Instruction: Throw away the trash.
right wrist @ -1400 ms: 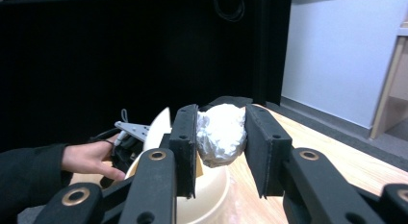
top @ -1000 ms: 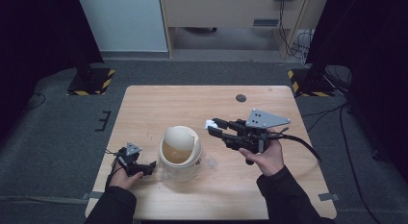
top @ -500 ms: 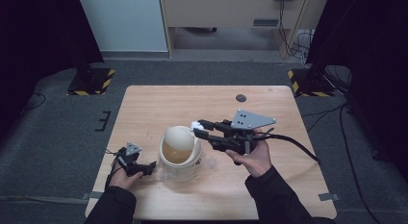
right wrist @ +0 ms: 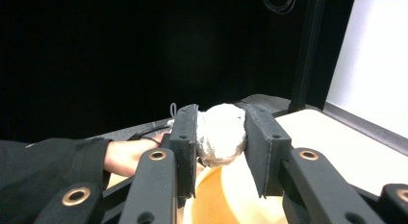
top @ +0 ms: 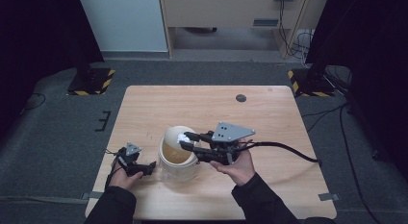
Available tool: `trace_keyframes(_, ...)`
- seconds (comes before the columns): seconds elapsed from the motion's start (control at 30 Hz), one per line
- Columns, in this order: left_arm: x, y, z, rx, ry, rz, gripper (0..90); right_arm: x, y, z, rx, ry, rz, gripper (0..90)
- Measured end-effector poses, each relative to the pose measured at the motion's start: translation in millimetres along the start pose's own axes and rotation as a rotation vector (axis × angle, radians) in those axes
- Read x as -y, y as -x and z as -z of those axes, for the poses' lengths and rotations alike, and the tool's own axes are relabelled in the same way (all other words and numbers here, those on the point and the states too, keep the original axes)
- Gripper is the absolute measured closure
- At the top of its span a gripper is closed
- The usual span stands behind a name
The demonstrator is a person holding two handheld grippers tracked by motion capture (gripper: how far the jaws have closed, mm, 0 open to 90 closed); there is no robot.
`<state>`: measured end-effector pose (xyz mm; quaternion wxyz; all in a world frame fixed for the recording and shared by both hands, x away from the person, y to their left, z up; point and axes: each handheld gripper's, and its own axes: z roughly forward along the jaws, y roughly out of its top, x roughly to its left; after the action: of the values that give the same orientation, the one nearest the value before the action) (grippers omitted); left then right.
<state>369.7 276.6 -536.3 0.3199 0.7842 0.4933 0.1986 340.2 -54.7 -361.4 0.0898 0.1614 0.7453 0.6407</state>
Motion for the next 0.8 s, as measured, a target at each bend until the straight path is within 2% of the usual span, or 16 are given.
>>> trace_keyframes(0.37,0.0,-0.1,0.1,0.0,-0.001,-0.002,0.0,25.0,-9.7,-19.7,-0.034,-0.065,0.001,66.4)
trace_keyframes(0.8,0.0,-0.1,0.1,0.0,-0.001,-0.002,0.0,42.2,-13.4,-32.3,-0.046,-0.127,0.02,66.2)
